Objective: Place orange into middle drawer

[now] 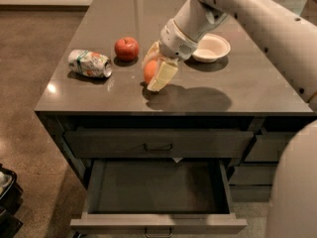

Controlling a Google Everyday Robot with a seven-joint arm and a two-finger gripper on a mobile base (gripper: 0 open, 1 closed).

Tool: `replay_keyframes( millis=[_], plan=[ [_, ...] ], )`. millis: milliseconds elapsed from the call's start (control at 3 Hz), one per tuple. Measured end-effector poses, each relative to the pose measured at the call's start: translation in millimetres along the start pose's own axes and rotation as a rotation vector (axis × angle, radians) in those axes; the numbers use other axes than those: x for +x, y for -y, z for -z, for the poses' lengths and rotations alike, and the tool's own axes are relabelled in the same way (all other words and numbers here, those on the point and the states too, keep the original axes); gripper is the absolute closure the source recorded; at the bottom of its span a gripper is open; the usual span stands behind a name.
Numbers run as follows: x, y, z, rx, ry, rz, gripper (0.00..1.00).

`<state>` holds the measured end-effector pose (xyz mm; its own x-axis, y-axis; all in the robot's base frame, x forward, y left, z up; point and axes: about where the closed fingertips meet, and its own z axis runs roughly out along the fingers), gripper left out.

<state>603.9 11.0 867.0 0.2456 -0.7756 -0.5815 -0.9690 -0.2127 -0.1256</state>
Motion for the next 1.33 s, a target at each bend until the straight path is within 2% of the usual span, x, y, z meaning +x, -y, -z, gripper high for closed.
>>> replay_keyframes(
  millis=[333, 667, 1000, 1333],
  plan=[
    [-15, -36, 33, 0.069, 0.044, -0.048, 1.00],
    [-34, -95, 74, 0.198, 0.030, -0.150, 1.00],
    [-44, -159, 92, 0.289, -0.004, -0.251, 1.00],
    [-29, -199, 81, 0.349, 0.048, -0.340, 1.00]
  ],
)
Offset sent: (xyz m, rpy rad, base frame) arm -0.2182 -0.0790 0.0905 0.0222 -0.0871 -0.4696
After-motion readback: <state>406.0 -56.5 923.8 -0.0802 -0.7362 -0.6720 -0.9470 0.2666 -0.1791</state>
